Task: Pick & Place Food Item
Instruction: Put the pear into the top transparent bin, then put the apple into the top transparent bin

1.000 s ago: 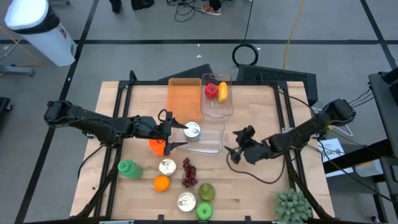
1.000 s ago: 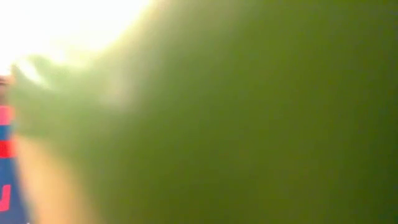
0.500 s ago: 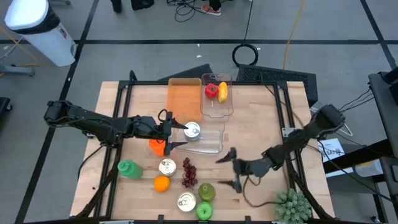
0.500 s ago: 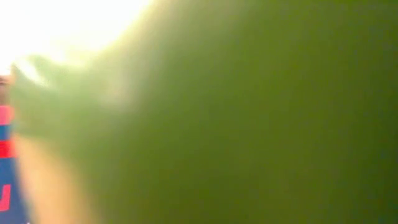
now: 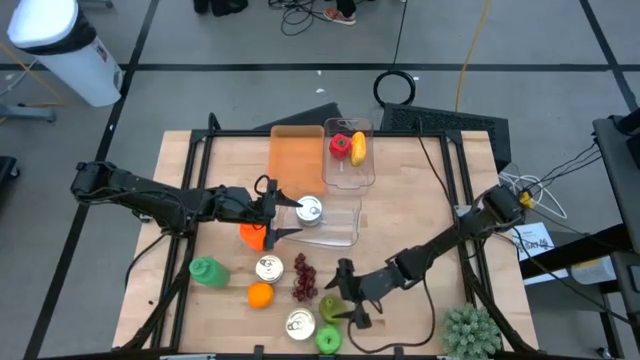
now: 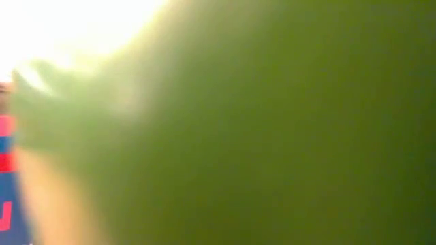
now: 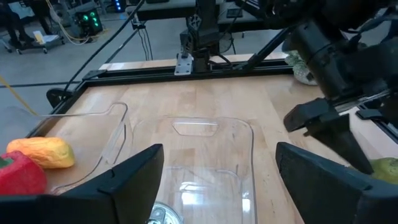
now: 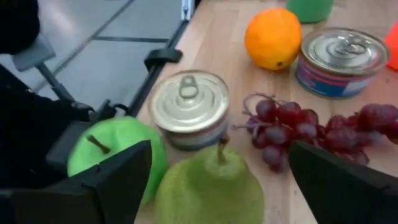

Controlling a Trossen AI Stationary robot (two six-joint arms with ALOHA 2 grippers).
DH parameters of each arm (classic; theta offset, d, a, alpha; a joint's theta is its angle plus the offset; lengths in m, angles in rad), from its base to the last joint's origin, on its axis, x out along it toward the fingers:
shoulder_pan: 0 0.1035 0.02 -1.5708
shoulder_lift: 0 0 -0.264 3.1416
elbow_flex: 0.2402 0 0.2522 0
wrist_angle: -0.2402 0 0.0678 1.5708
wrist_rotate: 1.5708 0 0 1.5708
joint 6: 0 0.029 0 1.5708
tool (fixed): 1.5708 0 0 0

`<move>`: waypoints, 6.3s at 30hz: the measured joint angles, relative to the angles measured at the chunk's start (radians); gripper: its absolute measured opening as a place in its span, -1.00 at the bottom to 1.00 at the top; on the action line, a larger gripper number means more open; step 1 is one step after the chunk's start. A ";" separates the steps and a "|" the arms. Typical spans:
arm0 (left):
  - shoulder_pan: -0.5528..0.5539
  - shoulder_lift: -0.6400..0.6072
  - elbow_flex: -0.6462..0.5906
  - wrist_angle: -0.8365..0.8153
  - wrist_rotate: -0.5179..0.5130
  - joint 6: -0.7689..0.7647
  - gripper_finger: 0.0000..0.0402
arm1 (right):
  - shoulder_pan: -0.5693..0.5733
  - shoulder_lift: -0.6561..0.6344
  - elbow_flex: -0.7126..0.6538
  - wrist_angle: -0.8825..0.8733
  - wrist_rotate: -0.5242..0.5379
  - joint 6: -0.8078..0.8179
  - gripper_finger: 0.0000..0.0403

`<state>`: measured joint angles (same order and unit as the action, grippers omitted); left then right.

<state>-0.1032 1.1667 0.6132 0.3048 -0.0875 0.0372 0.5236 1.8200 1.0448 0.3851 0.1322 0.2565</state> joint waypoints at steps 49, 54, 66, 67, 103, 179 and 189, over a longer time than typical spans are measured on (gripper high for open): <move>0.000 0.000 0.000 -0.011 0.000 0.003 0.58 | -0.134 -0.247 -0.005 -0.132 -0.075 -0.187 -0.99; 0.000 0.000 0.000 -0.008 0.000 0.003 0.53 | -0.196 -0.399 -0.005 -0.246 0.012 -0.279 -1.00; 0.000 0.000 0.000 -0.008 0.000 0.003 0.59 | -0.582 -0.599 -0.005 -0.406 0.025 -0.387 -1.00; 0.000 0.000 0.000 -0.008 0.000 0.003 0.60 | -0.628 -0.600 -0.005 -0.415 0.025 -0.382 -1.00; 0.000 0.000 0.000 -0.008 0.000 0.003 0.50 | -1.032 -0.570 -0.324 -0.206 -0.133 -0.279 -1.00; 0.000 0.000 0.000 -0.008 0.000 0.003 0.50 | -0.131 -0.338 -0.148 0.056 0.000 -0.288 0.17; 0.000 0.000 0.000 -0.008 0.000 0.003 0.50 | 0.122 -0.017 0.005 0.182 0.136 -0.184 0.13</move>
<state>-0.1032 1.1664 0.6132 0.2971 -0.0879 0.0402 0.6457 1.8033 1.0501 0.5669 0.2683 0.0726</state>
